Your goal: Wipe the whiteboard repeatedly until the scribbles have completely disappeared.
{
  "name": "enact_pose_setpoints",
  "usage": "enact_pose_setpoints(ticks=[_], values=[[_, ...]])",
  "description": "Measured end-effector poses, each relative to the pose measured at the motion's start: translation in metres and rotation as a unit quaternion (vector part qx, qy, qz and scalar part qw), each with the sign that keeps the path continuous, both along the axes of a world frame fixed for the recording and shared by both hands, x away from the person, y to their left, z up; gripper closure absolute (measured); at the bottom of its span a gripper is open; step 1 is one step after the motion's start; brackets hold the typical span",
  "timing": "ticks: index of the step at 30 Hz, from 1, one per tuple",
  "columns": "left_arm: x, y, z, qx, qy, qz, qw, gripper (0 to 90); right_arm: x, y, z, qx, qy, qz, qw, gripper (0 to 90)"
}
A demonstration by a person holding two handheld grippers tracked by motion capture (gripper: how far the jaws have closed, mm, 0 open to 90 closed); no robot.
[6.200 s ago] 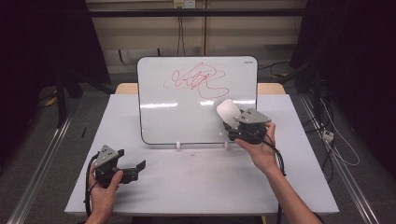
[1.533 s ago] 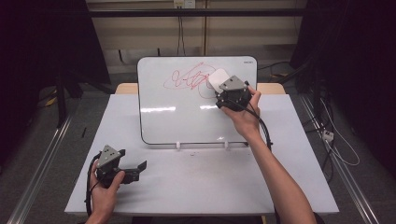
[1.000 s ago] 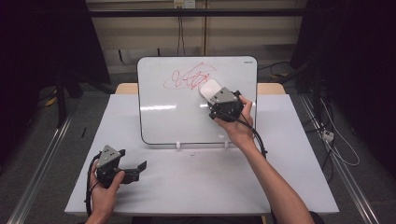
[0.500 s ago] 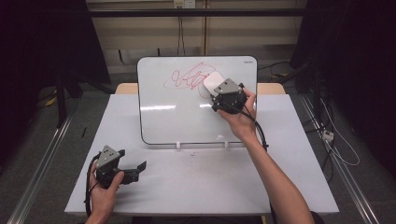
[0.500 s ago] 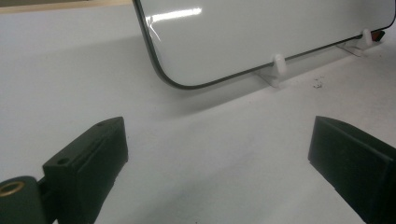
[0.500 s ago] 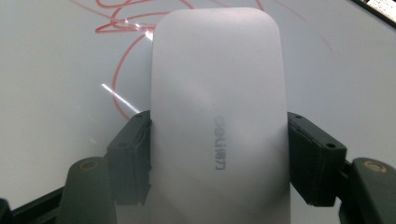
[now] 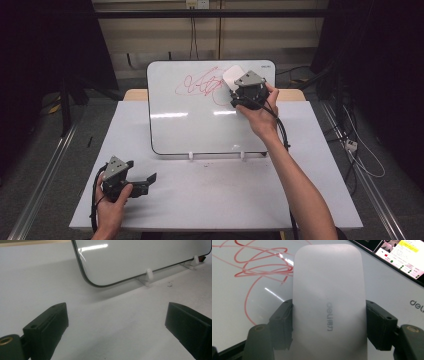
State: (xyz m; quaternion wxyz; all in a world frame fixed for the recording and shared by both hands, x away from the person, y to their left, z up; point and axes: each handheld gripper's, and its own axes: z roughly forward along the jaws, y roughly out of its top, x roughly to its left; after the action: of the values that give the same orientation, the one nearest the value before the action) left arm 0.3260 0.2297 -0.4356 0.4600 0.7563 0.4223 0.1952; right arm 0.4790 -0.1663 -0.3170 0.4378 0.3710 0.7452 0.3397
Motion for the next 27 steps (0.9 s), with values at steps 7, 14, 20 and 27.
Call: enact_pose_setpoints(ticks=[7, 14, 20, 27], values=[[0.000, 0.001, 0.000, -0.003, 0.000, 0.001, 1.0000, 4.8, 0.008, -0.010, 0.012, 0.007, -0.005, -0.016, 0.9998, 31.4], [-0.001, 0.003, 0.000, -0.004, 0.000, 0.003, 1.0000, 4.8, 0.010, -0.025, 0.016, 0.019, -0.008, -0.040, 0.9990, 31.4], [-0.002, 0.003, 0.001, -0.005, -0.001, 0.004, 1.0000, 4.8, 0.007, -0.040, 0.014, 0.034, -0.009, -0.057, 0.9978, 31.4], [-0.002, 0.003, 0.000, -0.003, 0.001, 0.004, 1.0000, 4.8, 0.000, -0.053, 0.009, 0.050, -0.010, -0.068, 0.9964, 31.5]])
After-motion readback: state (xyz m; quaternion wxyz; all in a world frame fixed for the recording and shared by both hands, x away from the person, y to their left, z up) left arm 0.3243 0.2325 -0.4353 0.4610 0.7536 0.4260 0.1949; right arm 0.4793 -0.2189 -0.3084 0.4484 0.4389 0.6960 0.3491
